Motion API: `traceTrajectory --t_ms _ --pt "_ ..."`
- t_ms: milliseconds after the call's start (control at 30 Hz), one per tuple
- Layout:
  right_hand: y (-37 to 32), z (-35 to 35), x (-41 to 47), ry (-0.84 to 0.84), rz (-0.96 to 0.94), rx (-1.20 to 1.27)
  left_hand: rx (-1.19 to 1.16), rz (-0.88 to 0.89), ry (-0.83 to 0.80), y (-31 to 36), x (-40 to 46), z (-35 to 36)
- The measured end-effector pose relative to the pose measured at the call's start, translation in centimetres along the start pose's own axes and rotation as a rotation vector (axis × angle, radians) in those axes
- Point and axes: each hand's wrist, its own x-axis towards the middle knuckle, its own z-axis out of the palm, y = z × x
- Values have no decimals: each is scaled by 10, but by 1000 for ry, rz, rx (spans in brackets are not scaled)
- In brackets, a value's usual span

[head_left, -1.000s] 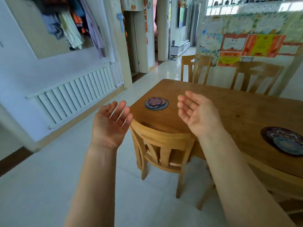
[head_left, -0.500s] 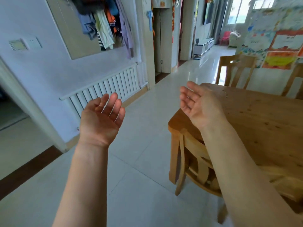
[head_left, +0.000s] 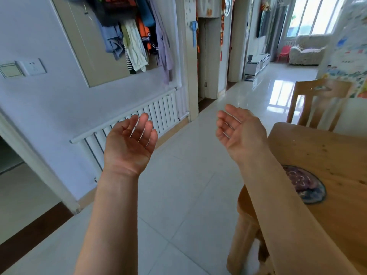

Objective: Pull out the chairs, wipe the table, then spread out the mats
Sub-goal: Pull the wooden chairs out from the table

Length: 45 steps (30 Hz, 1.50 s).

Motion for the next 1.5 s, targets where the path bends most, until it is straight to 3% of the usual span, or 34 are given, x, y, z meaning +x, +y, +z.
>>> traceTrajectory --t_ms 333,767,1067,1500 --pt "17 58 187 -11 -68 -126 -15 -7 5 28 193 6" --pt "12 103 436 226 -264 -114 97 -166 -196 46 494 94" --pt "-28 51 570 467 -344 -88 206 -370 -348 -60 647 187" --pt "-176 -57 778 578 -436 -108 177 -543 -550 -242 810 413"
